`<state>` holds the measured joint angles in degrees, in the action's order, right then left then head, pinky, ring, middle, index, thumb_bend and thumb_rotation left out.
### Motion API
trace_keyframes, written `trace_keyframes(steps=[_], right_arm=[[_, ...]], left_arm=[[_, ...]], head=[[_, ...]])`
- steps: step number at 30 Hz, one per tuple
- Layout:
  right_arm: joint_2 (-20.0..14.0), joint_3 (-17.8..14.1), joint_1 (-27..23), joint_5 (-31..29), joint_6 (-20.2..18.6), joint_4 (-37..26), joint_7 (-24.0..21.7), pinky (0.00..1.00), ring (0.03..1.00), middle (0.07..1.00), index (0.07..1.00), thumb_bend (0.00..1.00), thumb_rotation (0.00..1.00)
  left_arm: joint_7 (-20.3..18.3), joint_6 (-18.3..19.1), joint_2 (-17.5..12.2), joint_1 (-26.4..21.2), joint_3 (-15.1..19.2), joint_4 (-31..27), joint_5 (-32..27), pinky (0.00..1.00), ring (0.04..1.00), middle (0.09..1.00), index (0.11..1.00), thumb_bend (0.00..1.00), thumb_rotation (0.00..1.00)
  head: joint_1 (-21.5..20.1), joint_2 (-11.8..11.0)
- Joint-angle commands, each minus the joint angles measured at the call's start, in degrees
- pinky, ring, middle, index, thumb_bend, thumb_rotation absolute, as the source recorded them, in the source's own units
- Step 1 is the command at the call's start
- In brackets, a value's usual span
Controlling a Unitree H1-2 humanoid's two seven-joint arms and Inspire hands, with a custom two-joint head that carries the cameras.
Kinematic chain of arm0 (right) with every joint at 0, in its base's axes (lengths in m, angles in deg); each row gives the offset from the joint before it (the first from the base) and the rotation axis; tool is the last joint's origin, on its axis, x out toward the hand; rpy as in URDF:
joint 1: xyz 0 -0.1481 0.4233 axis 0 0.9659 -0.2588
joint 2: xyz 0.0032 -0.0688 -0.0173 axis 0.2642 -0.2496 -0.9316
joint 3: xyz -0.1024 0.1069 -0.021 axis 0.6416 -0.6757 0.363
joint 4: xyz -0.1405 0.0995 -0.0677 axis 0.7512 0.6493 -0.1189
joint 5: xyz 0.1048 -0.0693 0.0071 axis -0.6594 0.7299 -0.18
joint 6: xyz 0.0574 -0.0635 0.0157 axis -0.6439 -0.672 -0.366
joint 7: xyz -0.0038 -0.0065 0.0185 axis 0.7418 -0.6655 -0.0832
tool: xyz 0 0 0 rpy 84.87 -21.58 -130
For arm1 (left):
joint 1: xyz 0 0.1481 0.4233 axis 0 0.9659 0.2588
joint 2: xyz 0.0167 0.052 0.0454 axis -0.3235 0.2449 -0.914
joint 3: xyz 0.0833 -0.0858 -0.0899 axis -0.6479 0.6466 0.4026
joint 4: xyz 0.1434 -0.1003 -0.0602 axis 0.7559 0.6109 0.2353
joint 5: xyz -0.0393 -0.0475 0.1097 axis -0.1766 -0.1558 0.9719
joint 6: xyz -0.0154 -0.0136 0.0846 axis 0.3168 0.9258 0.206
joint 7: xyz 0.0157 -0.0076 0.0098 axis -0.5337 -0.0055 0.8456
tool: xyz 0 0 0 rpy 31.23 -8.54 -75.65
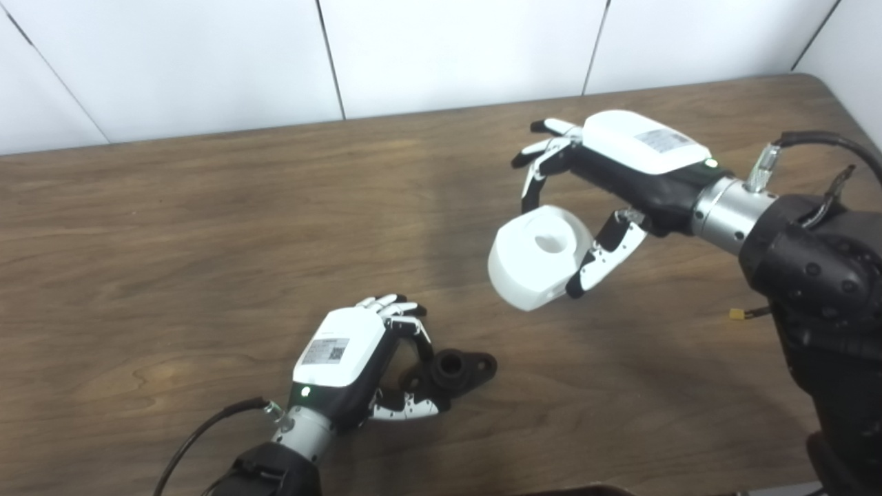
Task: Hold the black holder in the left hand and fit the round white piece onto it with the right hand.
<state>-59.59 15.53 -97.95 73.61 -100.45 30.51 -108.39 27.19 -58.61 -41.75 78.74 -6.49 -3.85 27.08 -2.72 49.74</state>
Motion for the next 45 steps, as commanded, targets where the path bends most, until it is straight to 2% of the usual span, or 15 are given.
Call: trace_keyframes(steps=[1, 8, 19, 31, 38, 45], right_arm=[[0.1, -0.2, -1.3, 0.5, -0.1, -2.0, 0.3, 0.85, 0.983, 0.847, 0.484, 0.52, 0.14], [2.0, 1.9, 0.4, 0.9, 0.5, -2.9, 0.3, 0.85, 0.971, 0.844, 0.484, 0.52, 0.14], [5.7, 4.8, 3.2, 2.6, 2.3, -2.3, 2.2, 0.88, 0.972, 0.855, 0.484, 0.53, 0.14], [9.8, 8.1, 3.7, 5.2, 3.6, -1.3, 2.4, 0.90, 0.978, 0.852, 0.484, 0.52, 0.14], [10.8, 9.7, 4.7, 5.9, 5.0, -0.1, 2.6, 0.89, 0.976, 0.848, 0.484, 0.52, 0.14], [11.1, 9.7, 4.9, 6.5, 6.1, 1.2, 3.4, 0.88, 0.969, 0.847, 0.484, 0.52, 0.14]], left_arm=[[-3.0, 0.8, -0.2, 0.6, -0.6, 0.0, -0.1, 0.89, 0.898, 0.823, 0.490, 0.51, 0.05], [-3.5, 0.7, -0.2, 0.6, -0.2, -0.6, -0.3, 0.88, 0.894, 0.818, 0.490, 0.51, 0.05], [-4.2, 0.9, -0.1, 0.3, 0.0, -1.0, -0.1, 0.88, 0.895, 0.817, 0.490, 0.51, 0.05], [-4.3, 1.0, 0.2, -0.2, -0.3, -0.9, 0.0, 0.88, 0.891, 0.815, 0.490, 0.51, 0.05], [-4.6, 1.4, 0.4, -0.3, -0.2, -1.1, 0.0, 0.88, 0.893, 0.818, 0.490, 0.51, 0.05], [-4.6, 1.4, 0.6, -0.4, -0.2, -1.3, 0.1, 0.87, 0.889, 0.816, 0.490, 0.51, 0.05]], head=[[-0.1, 0.2], [-0.3, 1.7], [-0.4, 2.4], [-0.6, 3.2], [-0.6, 3.2], [-0.6, 3.4]])
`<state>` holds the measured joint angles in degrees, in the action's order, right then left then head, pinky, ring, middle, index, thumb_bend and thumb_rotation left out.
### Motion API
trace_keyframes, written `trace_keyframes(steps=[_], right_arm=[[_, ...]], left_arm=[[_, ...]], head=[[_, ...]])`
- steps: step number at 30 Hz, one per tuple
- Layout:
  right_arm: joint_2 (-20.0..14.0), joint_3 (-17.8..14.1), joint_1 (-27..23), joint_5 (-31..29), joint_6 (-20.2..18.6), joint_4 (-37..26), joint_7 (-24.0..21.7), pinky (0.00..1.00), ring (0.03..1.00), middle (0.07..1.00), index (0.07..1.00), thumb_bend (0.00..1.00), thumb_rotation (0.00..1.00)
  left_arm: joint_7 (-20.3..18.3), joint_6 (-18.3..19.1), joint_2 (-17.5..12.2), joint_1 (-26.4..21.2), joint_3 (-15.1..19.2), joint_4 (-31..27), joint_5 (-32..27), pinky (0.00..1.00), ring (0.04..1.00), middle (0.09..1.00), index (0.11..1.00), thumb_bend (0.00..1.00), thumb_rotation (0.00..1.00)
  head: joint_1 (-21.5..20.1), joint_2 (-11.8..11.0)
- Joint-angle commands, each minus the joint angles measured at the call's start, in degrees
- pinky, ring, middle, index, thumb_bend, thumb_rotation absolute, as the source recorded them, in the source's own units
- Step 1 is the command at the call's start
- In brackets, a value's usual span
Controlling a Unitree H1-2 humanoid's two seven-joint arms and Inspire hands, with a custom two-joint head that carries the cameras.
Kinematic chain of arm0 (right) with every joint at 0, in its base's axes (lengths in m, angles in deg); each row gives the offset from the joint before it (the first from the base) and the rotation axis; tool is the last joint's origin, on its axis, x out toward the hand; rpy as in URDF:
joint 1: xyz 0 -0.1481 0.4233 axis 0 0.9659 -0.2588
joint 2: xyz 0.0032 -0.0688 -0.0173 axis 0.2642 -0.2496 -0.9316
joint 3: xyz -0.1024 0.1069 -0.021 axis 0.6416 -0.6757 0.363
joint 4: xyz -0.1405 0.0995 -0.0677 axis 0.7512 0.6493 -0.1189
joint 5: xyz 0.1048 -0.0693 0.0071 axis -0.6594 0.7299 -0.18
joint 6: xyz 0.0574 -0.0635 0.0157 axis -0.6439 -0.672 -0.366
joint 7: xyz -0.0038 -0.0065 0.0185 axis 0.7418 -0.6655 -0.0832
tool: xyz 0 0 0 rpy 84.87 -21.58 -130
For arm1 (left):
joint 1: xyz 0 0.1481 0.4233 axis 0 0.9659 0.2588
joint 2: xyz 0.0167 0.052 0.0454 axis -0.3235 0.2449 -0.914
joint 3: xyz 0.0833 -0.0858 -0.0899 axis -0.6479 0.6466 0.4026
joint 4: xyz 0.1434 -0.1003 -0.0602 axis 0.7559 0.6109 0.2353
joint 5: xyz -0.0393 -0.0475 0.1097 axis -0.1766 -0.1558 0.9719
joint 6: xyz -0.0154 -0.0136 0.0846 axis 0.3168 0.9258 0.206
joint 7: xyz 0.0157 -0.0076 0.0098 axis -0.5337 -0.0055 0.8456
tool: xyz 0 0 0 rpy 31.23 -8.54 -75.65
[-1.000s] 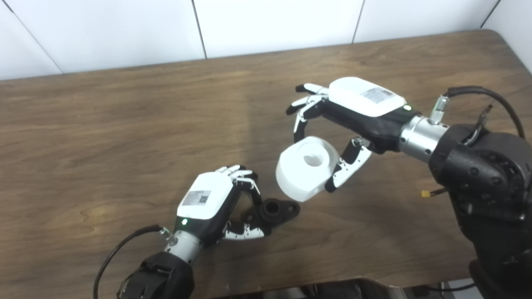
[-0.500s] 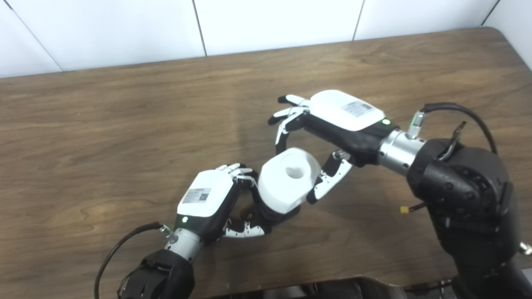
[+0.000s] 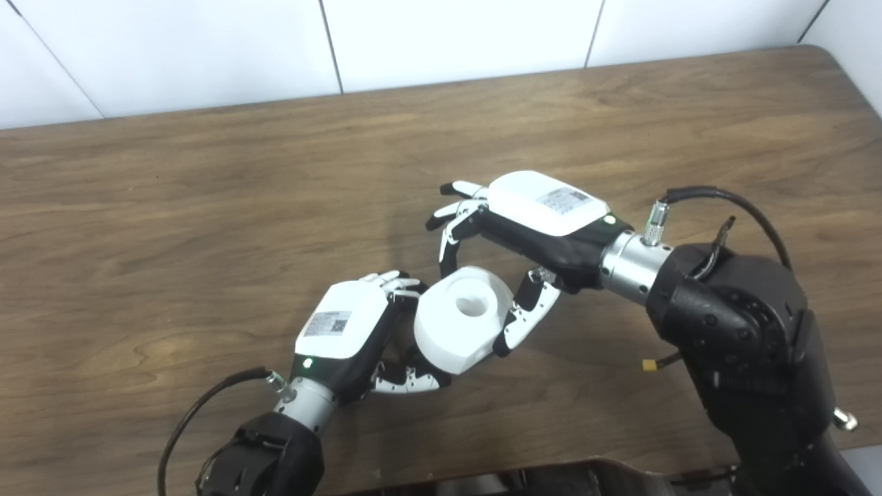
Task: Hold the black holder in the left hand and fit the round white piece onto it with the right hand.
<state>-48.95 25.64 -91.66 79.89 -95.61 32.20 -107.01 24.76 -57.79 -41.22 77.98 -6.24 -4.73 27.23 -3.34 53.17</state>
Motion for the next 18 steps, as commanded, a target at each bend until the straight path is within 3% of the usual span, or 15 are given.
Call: trace_keyframes(steps=[1, 18], right_arm=[[0.5, -0.4, -1.3, 0.2, 1.4, -0.4, 2.0, 0.88, 0.969, 0.846, 0.484, 0.52, 0.14], [1.2, -0.1, -0.2, 1.5, 2.2, 0.3, 2.2, 0.89, 0.974, 0.850, 0.483, 0.53, 0.14]], left_arm=[[-2.2, 0.6, 0.1, 0.3, -0.5, -0.5, -0.1, 0.87, 0.889, 0.816, 0.490, 0.51, 0.05], [-2.1, 0.5, 0.4, 0.2, -0.5, -0.7, 0.1, 0.87, 0.886, 0.815, 0.490, 0.51, 0.05]], head=[[0.0, 0.0], [-0.2, 0.0]])
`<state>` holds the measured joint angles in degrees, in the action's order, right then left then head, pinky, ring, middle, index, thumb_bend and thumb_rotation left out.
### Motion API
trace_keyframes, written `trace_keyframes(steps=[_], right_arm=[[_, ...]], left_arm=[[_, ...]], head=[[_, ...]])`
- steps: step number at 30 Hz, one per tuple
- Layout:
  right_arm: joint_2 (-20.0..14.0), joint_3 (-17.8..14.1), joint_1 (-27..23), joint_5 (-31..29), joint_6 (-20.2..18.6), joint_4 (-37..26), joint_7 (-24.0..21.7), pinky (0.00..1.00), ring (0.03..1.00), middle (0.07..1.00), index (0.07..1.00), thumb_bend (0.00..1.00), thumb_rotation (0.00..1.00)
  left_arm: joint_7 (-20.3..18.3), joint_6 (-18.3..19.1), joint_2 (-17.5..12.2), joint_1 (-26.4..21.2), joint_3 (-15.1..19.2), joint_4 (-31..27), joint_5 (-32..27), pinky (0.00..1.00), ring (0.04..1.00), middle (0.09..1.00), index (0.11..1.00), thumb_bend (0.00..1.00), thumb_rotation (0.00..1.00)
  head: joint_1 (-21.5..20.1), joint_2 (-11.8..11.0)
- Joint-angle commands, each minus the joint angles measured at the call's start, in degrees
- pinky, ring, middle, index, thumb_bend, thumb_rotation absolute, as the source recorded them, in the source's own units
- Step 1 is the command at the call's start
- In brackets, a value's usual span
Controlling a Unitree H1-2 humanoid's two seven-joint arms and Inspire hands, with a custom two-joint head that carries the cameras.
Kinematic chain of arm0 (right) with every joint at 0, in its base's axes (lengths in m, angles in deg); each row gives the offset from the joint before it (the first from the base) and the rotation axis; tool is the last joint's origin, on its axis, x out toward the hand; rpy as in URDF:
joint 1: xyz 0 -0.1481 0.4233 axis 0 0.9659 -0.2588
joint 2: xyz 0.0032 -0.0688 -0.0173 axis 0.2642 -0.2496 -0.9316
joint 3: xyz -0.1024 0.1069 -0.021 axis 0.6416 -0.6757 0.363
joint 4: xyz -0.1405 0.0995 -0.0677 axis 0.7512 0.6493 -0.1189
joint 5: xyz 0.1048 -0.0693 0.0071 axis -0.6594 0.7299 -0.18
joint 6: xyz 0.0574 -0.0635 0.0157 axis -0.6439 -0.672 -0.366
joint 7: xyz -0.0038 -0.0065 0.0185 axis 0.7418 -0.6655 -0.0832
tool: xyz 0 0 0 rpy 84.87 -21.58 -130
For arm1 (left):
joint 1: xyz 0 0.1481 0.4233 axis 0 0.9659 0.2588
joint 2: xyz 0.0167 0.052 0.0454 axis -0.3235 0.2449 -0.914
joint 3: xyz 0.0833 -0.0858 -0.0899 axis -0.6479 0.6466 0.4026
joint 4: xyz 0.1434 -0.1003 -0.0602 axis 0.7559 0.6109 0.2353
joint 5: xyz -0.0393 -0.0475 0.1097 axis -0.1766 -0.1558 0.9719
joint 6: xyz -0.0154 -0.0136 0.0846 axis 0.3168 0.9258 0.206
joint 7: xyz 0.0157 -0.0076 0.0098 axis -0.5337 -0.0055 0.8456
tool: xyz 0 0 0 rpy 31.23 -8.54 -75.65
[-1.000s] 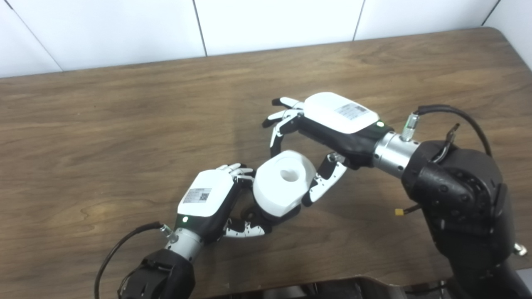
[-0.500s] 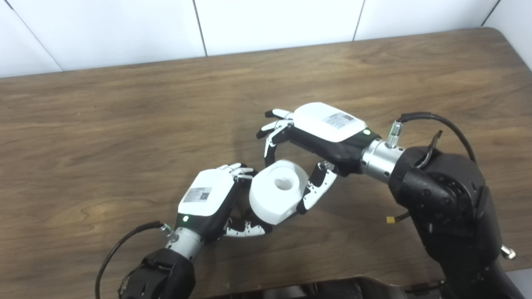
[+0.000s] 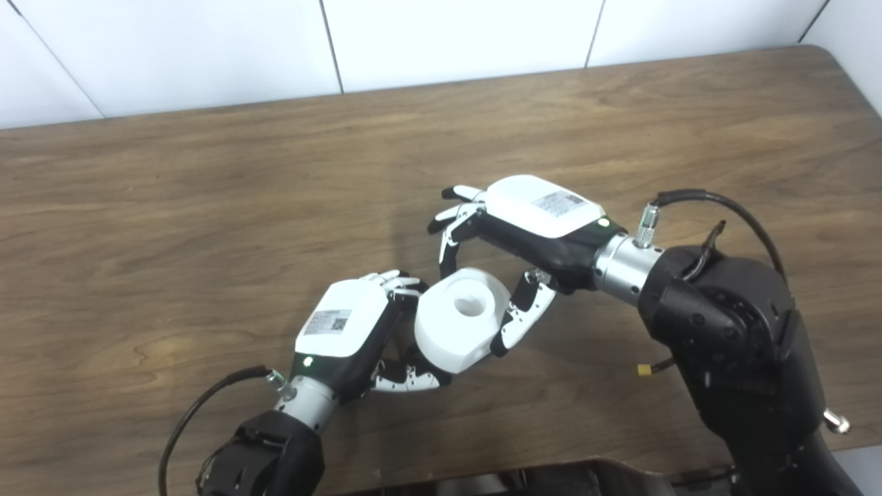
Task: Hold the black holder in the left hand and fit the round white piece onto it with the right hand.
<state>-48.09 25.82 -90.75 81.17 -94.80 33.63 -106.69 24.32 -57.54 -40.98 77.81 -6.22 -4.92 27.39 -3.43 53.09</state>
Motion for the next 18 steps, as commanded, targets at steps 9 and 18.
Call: trace_keyframes(steps=[9, 18], right_arm=[[0.8, 0.3, 0.3, 0.6, 2.2, -1.0, 1.9, 0.89, 0.975, 0.853, 0.484, 0.52, 0.14], [1.2, 0.2, 1.0, 0.5, 2.6, -1.6, 1.6, 0.90, 0.971, 0.852, 0.483, 0.52, 0.14]], left_arm=[[-1.9, 0.3, 0.4, 0.3, -0.5, -0.7, 0.0, 0.87, 0.888, 0.814, 0.490, 0.51, 0.05], [-2.1, 0.3, 0.8, 0.1, -0.6, -0.7, 0.5, 0.87, 0.887, 0.817, 0.490, 0.51, 0.05]], head=[[0.1, 0.0], [0.2, 0.1]])
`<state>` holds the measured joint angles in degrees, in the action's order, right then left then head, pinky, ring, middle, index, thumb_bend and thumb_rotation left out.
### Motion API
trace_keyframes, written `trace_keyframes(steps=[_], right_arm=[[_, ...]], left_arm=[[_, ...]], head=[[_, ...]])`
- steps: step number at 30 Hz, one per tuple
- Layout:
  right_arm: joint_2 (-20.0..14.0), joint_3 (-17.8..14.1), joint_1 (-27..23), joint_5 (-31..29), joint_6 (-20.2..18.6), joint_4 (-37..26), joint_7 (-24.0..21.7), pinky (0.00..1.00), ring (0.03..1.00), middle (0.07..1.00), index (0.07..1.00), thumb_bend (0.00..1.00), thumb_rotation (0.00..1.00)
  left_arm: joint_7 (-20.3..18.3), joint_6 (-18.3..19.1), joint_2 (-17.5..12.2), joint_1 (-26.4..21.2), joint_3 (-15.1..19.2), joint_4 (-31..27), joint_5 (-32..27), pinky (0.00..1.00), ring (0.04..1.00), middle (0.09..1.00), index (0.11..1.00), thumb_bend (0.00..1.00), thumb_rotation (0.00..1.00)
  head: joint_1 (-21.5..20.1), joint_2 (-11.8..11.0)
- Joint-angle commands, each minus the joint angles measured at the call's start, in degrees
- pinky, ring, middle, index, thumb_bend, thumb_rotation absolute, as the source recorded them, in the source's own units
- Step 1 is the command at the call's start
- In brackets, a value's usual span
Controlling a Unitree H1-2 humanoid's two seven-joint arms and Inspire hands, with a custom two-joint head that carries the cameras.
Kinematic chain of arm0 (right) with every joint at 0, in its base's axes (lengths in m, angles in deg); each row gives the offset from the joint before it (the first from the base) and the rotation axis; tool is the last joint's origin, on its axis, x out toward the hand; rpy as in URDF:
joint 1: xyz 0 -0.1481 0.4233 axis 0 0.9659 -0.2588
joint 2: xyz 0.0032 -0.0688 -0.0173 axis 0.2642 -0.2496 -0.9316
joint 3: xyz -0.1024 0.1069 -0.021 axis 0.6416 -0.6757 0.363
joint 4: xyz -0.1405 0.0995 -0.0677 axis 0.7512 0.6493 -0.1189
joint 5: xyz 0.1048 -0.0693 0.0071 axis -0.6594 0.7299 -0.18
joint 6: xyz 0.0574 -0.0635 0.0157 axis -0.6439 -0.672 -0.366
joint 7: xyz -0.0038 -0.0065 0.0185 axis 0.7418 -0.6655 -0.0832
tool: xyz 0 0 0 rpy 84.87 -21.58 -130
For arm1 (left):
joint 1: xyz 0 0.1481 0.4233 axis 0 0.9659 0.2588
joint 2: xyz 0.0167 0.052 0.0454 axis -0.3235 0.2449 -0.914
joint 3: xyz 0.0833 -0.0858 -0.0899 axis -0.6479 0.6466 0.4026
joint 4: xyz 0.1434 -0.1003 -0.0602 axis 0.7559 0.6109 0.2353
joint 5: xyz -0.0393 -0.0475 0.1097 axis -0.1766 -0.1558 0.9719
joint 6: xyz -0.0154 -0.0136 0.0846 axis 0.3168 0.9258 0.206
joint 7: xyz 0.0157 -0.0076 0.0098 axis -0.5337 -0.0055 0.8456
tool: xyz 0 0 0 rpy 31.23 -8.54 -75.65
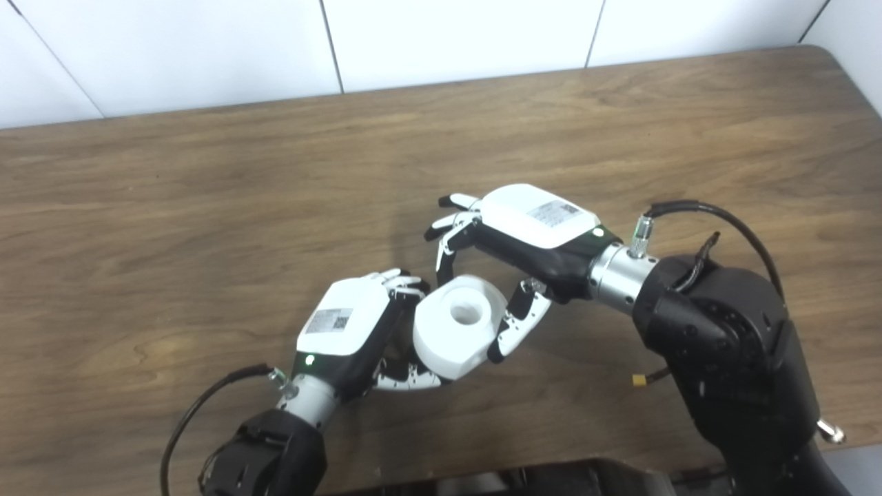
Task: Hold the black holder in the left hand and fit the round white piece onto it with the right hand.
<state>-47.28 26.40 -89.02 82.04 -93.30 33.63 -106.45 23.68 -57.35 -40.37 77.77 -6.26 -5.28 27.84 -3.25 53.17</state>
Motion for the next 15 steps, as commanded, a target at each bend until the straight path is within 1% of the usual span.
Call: trace_keyframes(steps=[1, 8, 15], right_arm=[[0.3, -0.4, -0.7, -0.3, 1.1, -1.6, 1.2, 0.90, 0.974, 0.854, 0.484, 0.52, 0.14], [0.4, 0.1, -0.5, 0.4, 1.5, -1.9, 0.7, 0.91, 0.981, 0.861, 0.484, 0.52, 0.14], [0.8, 0.6, -0.1, 0.2, 2.7, -1.5, 1.9, 0.90, 0.973, 0.858, 0.484, 0.52, 0.14]], left_arm=[[-1.4, 0.1, 0.2, 0.2, -0.6, -0.3, 0.1, 0.87, 0.887, 0.817, 0.490, 0.51, 0.05], [-2.2, 0.6, 0.7, 0.2, -0.6, -1.0, 0.6, 0.87, 0.890, 0.816, 0.490, 0.51, 0.06], [-2.3, 0.7, 0.7, 0.3, -0.5, -1.4, 0.6, 0.87, 0.892, 0.816, 0.490, 0.51, 0.06]], head=[[0.1, 0.1], [0.4, 0.2], [0.2, 0.3]])
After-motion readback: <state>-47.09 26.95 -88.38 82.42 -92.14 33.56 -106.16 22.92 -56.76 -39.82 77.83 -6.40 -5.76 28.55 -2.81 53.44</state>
